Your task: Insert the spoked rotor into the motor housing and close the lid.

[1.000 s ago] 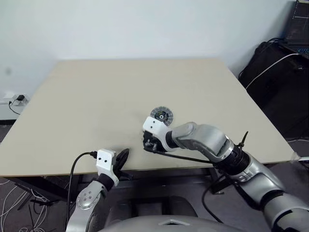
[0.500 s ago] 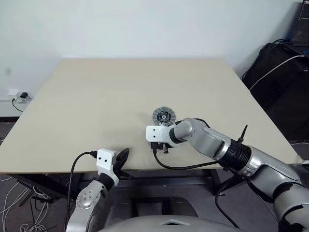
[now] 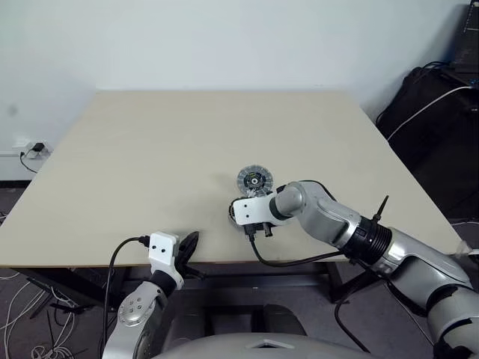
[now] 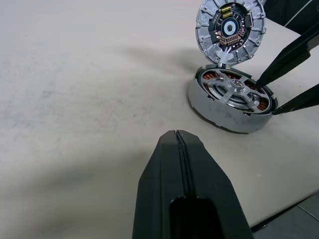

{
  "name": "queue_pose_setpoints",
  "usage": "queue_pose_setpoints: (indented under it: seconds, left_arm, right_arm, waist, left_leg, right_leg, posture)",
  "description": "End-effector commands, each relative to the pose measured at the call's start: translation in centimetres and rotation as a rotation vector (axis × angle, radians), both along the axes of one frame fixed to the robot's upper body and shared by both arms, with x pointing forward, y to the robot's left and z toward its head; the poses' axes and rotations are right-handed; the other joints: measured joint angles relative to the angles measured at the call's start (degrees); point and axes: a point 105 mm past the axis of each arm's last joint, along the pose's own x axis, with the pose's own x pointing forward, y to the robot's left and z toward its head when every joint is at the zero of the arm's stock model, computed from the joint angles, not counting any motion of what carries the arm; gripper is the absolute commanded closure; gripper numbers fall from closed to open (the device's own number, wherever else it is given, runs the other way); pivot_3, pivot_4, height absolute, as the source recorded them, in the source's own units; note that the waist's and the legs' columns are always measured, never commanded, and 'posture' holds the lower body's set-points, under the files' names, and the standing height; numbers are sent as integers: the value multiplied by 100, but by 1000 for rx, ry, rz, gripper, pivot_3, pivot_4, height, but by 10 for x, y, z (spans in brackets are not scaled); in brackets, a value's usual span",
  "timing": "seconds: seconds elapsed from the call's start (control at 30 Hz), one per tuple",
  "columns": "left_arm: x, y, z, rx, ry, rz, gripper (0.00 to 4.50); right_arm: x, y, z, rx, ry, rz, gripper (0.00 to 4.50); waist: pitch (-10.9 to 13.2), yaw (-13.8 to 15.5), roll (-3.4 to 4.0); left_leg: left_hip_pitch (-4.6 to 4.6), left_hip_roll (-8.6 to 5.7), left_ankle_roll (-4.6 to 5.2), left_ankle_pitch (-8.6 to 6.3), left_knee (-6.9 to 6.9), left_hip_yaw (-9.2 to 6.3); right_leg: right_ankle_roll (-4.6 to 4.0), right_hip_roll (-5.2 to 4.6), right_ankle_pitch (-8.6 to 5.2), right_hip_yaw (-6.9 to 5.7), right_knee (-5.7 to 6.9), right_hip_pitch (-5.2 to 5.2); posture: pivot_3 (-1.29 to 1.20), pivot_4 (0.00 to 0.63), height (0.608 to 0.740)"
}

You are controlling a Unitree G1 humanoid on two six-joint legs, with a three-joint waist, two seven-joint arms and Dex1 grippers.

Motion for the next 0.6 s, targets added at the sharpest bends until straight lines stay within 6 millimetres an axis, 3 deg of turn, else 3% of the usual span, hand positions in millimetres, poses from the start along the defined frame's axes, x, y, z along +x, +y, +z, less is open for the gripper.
queue_pose_setpoints:
  seconds: [0.03, 0.33, 0.6]
  left_arm:
    - [3, -2, 13, -10, -52, -4, 4500]
    - [3, -2, 13, -10, -51, -2, 4500]
    - [3, -3, 13, -12, -49, -9, 4500]
  right_arm:
    - [1, -4, -3, -12, 5, -6, 2816]
    - [-6, -8, -5, -14, 40, -2, 2816]
    - [2, -6, 2, 18, 24, -35, 2816]
  waist:
    - [0, 2, 0]
    - [-4, 7, -4]
    - [-3, 5, -1]
  left_leg:
    - [4, 0, 0, 0, 0, -1]
    - [20, 0, 0, -1, 2, -10]
    - [17, 1, -2, 0, 2, -11]
  right_leg:
    - [0, 0, 0, -1, 0, 5]
    - [0, -4, 0, -3, -2, 26]
    - [0, -2, 0, -3, -1, 23]
  posture:
    - [0, 0, 740]
    - [0, 0, 740]
    - [0, 0, 740]
